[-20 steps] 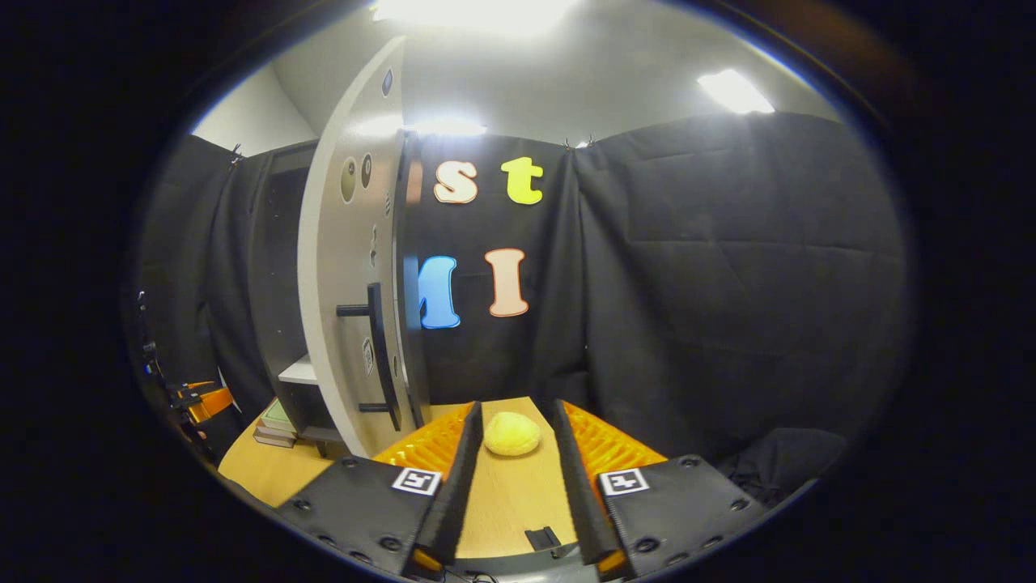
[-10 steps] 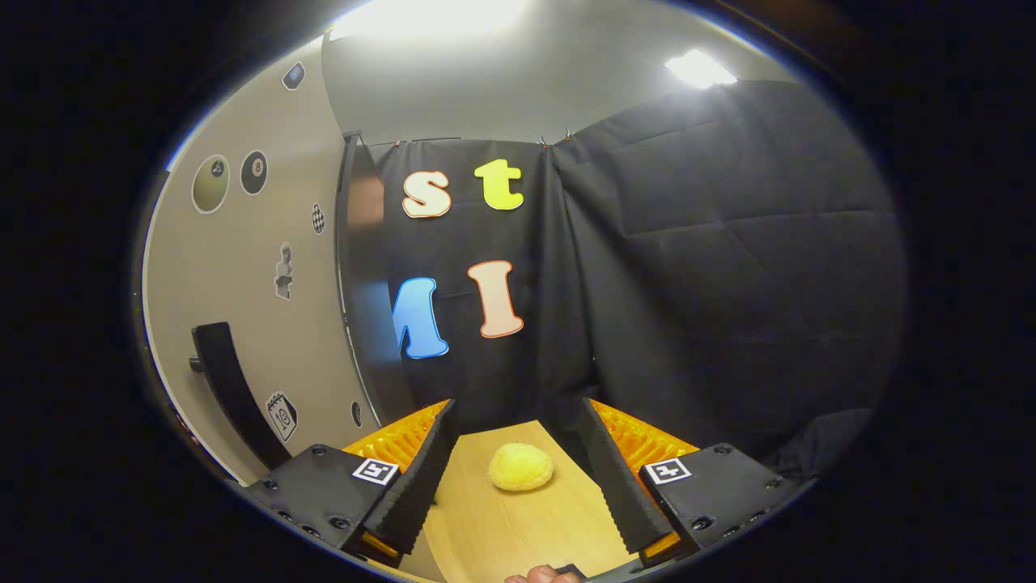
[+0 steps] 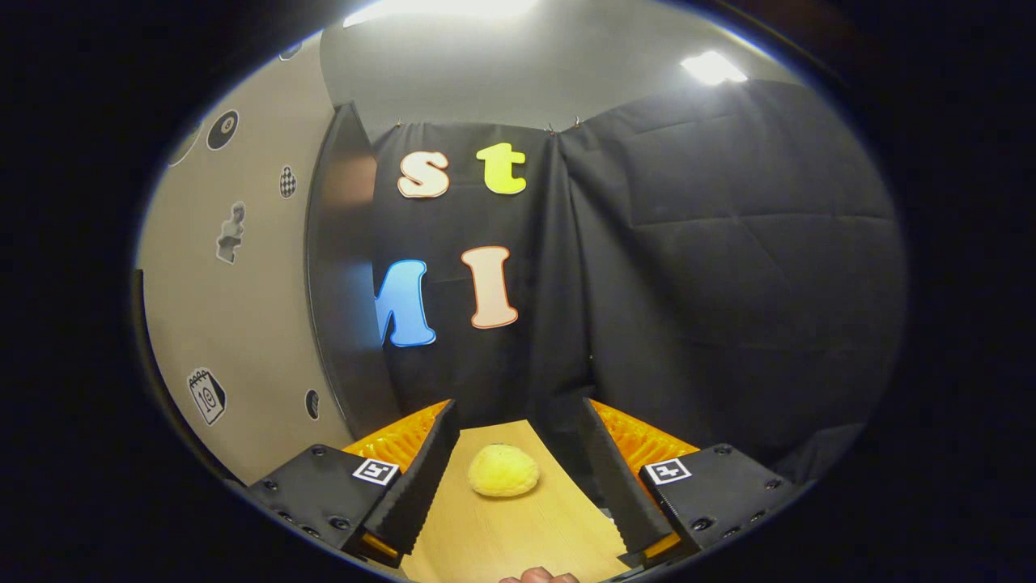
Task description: Open the cabinet door with the right hand, grasp the bottle in the cabinet with the left hand and place it on the coaster, then close the cabinet door with the right hand.
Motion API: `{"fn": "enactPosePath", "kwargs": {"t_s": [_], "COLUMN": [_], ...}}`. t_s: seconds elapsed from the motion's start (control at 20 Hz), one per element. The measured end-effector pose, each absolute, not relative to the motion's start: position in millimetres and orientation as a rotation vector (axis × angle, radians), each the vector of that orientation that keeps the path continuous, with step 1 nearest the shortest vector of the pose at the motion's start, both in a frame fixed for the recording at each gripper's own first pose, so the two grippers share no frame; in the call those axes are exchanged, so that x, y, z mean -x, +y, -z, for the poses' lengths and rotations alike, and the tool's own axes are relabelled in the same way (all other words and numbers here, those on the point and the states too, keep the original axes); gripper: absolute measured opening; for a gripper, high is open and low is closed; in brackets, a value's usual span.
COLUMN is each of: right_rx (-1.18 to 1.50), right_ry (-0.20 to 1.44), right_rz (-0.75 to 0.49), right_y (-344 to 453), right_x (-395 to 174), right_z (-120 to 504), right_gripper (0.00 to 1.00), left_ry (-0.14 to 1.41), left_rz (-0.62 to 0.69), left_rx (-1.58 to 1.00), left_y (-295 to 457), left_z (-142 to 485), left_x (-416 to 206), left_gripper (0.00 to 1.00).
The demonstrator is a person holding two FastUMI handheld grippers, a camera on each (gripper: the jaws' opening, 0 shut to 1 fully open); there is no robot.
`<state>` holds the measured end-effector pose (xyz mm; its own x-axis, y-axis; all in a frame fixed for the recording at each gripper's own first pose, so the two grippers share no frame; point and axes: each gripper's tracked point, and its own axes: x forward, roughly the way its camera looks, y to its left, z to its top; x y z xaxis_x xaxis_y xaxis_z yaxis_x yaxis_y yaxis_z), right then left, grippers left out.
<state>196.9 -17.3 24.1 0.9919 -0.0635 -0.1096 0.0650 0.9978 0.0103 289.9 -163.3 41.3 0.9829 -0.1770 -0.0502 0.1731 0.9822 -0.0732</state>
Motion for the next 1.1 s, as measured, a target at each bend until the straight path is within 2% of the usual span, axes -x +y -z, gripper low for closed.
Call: {"fn": "enactPosePath", "kwargs": {"t_s": [0.1,0.2,0.45,0.5,0.55,0.6,0.7,0.8,0.85,0.9,1.1], "right_rx": [-0.014,-0.020,-0.019,-0.023,-0.036,-0.053,-0.071,-0.066,-0.064,-0.062,-0.053], "right_ry": [0.123,0.122,0.128,0.135,0.150,0.163,0.172,0.177,0.179,0.182,0.199], "right_rz": [0.064,0.057,0.058,0.054,0.049,0.046,0.046,0.044,0.041,0.038,0.031], "right_y": [-20.4,-19.4,-24.4,-25.5,-25.0,-25.3,-26.9,-26.6,-25.5,-24.5,-24.3], "right_x": [-204.4,-210.1,-221.6,-224.7,-227.8,-230.4,-235.9,-238.4,-240.0,-240.7,-244.2], "right_z": [-18.1,-16.3,-8.0,-4.8,0.1,3.7,7.6,9.8,11.6,12.6,17.7], "right_gripper": [0.95,0.95,0.95,0.92,0.95,0.92,0.95,0.95,0.95,0.95,0.95], "left_ry": [0.065,0.076,0.116,0.120,0.129,0.135,0.133,0.133,0.132,0.130,0.120], "left_rz": [0.188,0.197,0.211,0.213,0.218,0.221,0.233,0.234,0.236,0.239,0.223], "left_rx": [0.066,0.056,0.067,0.079,0.087,0.094,0.100,0.093,0.093,0.094,0.114], "left_y": [-171.0,-176.8,-189.3,-192.2,-194.6,-196.6,-202.8,-207.0,-209.3,-211.3,-211.1], "left_z": [-36.3,-29.6,-11.6,-8.5,-4.4,-1.9,-1.5,0.5,1.5,1.6,3.9], "left_x": [-306.7,-323.0,-355.9,-362.1,-368.1,-373.4,-383.5,-393.4,-396.2,-400.2,-413.9], "left_gripper": [0.82,0.85,0.82,0.82,0.82,0.82,0.85,0.82,0.85,0.82,0.85]}}
